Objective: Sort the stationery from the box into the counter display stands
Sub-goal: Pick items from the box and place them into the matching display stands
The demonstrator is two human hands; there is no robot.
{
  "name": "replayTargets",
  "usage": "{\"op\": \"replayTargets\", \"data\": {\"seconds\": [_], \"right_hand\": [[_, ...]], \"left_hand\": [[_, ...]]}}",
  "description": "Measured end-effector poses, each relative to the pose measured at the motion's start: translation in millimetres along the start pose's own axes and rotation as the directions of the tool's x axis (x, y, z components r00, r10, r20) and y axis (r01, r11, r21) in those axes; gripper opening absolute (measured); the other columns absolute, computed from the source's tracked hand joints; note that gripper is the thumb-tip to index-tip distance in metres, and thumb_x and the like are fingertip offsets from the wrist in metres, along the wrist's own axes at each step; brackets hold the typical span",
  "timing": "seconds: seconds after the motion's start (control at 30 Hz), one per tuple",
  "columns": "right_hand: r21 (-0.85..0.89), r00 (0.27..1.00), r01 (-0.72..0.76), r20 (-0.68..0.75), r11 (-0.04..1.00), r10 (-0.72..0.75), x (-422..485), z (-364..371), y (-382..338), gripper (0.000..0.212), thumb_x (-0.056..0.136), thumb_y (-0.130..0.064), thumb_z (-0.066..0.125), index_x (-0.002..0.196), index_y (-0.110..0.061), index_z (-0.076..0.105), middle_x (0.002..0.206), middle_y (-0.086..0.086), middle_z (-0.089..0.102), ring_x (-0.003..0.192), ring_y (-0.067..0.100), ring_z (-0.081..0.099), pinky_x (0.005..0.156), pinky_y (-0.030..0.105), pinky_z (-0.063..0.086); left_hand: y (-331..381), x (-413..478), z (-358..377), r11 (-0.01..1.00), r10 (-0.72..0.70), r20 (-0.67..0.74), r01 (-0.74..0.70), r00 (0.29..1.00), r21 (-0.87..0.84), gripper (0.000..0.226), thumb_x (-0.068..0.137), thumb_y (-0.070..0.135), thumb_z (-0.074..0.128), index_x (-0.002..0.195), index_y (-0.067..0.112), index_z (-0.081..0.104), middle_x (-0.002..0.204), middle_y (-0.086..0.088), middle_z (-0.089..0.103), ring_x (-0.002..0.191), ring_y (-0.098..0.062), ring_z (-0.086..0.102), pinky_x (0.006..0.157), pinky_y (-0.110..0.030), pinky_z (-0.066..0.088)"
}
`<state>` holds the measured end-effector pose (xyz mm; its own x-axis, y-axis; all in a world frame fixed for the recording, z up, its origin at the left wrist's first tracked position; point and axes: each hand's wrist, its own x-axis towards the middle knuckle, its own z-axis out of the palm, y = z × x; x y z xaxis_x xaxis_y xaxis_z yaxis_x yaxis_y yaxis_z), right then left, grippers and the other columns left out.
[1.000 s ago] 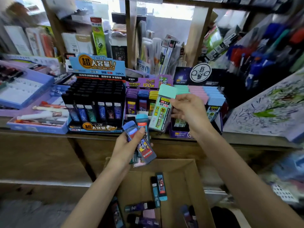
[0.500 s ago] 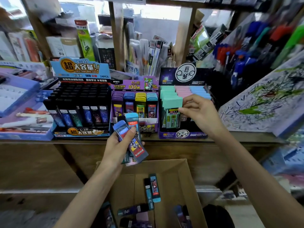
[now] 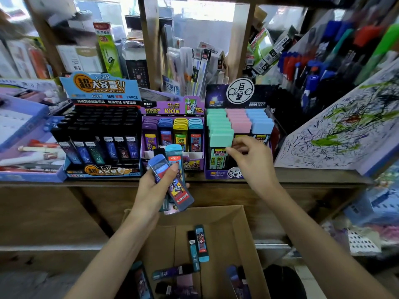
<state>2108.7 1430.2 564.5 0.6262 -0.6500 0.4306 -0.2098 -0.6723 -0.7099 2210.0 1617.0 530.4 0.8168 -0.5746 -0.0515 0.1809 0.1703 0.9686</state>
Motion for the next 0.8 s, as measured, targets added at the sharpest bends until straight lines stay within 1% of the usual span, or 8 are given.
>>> {"op": "replayTargets", "data": {"seconds": [0.13,0.2,0.27,0.3,0.37,0.47,0.67,0.8], "right_hand": [[-0.132,1.0,-0.005,0.003,0.991,0.005,2,-3,-6,0.016,0.088,-0.024,0.065,0.096,-0.01,0.066,0.093,0.0,0.06,0.076,0.007,0.053,0.074,0.024,0.048],[-0.272,1.0,0.013,-0.017,0.962,-0.018,-3,-4,-9,0.019,0.09,-0.029,0.062,0.097,-0.011,0.064,0.096,-0.001,0.058,0.077,0.009,0.052,0.07,0.026,0.045],[-0.319,0.991,0.084,-0.077,0.944,-0.114,-15,-3,-14,0.018,0.091,-0.03,0.059,0.097,-0.012,0.06,0.093,-0.004,0.053,0.074,0.008,0.049,0.066,0.025,0.042],[-0.27,0.987,0.12,-0.072,0.955,-0.144,-22,-2,-17,0.016,0.092,-0.029,0.058,0.095,-0.013,0.06,0.09,-0.006,0.052,0.071,0.006,0.048,0.065,0.022,0.041],[-0.026,0.995,0.094,0.045,0.995,-0.093,-33,3,-28,0.013,0.091,-0.031,0.058,0.091,-0.018,0.059,0.082,-0.009,0.055,0.071,0.002,0.052,0.063,0.016,0.041],[0.264,0.945,-0.146,0.321,0.953,0.056,-37,18,-46,0.015,0.09,-0.036,0.057,0.095,-0.022,0.06,0.085,-0.011,0.06,0.074,0.001,0.059,0.057,0.012,0.043],[0.35,0.894,-0.281,0.434,0.893,0.111,-20,38,-73,0.012,0.091,-0.022,0.06,0.1,-0.014,0.058,0.088,0.0,0.063,0.075,0.008,0.059,0.056,0.02,0.048],[0.403,0.917,-0.275,0.382,0.873,0.113,0,28,-87,0.006,0.089,-0.013,0.062,0.09,-0.01,0.057,0.087,0.008,0.065,0.07,0.012,0.06,0.053,0.019,0.05]], "left_hand": [[2,-2,4,1.0,0.01,0.012,-0.011,1.0,0.008,0.017,0.085,0.027,0.061,0.102,0.022,0.06,0.082,0.0,0.075,0.072,-0.021,0.072,0.059,-0.028,0.058],[3,-4,6,1.0,0.015,0.029,-0.015,0.999,0.0,0.019,0.085,0.028,0.061,0.103,0.021,0.06,0.081,0.0,0.075,0.071,-0.02,0.072,0.056,-0.026,0.057],[4,-7,8,1.0,0.021,0.056,-0.021,0.998,-0.007,0.024,0.081,0.031,0.062,0.103,0.021,0.06,0.083,-0.001,0.075,0.072,-0.021,0.072,0.057,-0.026,0.057],[5,-8,9,1.0,0.024,0.068,-0.024,0.997,-0.002,0.029,0.078,0.033,0.063,0.104,0.021,0.06,0.084,-0.002,0.075,0.073,-0.022,0.072,0.058,-0.027,0.057],[6,-11,10,0.999,0.037,0.091,-0.039,0.995,0.02,0.034,0.073,0.036,0.064,0.104,0.022,0.06,0.085,-0.001,0.075,0.075,-0.022,0.072,0.059,-0.026,0.057],[6,-14,10,0.994,0.077,0.102,-0.084,0.992,0.065,0.028,0.076,0.033,0.063,0.102,0.022,0.061,0.084,0.004,0.074,0.076,-0.013,0.071,0.06,-0.019,0.054],[10,-18,-2,0.994,0.086,0.126,-0.093,0.988,0.057,0.034,0.076,0.032,0.063,0.106,0.018,0.059,0.082,0.006,0.074,0.072,-0.01,0.071,0.058,-0.017,0.052],[15,-14,-14,0.996,0.082,0.075,-0.085,0.994,0.028,0.036,0.072,0.036,0.065,0.103,0.018,0.059,0.086,0.004,0.075,0.075,-0.013,0.072,0.058,-0.019,0.053]]}}
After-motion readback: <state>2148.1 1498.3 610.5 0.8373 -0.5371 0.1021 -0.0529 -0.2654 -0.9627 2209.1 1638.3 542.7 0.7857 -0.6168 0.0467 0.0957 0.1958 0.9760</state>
